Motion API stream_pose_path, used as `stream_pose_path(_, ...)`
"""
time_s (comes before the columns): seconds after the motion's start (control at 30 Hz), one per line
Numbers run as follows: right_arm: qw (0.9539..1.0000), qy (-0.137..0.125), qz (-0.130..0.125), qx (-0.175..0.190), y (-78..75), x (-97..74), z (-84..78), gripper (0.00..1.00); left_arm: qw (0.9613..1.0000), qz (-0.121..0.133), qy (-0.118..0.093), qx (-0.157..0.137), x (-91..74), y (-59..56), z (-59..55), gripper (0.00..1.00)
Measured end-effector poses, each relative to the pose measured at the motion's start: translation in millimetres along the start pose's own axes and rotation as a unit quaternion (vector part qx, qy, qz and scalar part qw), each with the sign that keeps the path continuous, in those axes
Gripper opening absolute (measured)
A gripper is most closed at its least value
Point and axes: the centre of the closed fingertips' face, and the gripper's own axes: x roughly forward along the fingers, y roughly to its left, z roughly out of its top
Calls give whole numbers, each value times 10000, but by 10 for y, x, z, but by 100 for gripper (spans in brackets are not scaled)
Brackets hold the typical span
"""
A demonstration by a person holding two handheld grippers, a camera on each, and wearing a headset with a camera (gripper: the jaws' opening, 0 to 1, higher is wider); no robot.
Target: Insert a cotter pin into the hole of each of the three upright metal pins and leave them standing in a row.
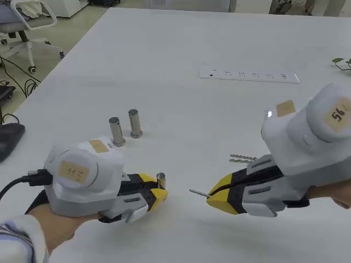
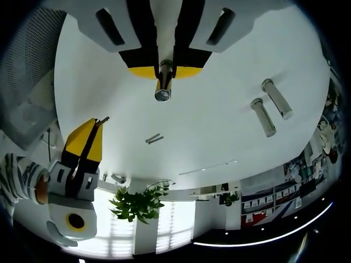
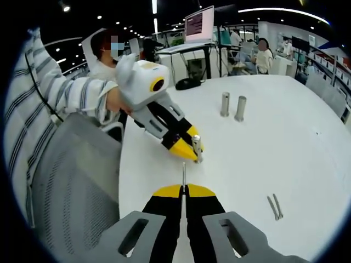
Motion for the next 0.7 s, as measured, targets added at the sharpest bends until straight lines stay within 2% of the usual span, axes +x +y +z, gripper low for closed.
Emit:
stream_pose_path(0.33,10000,-4,-25,-34,-56,157,112,2,9998,178,22,50,-14,-17,-11,8)
stream_pose_path(0.7,9999,123,-63,-47,-109,326,131,2,9991,393,-11,-173,-23,-16,-18,8)
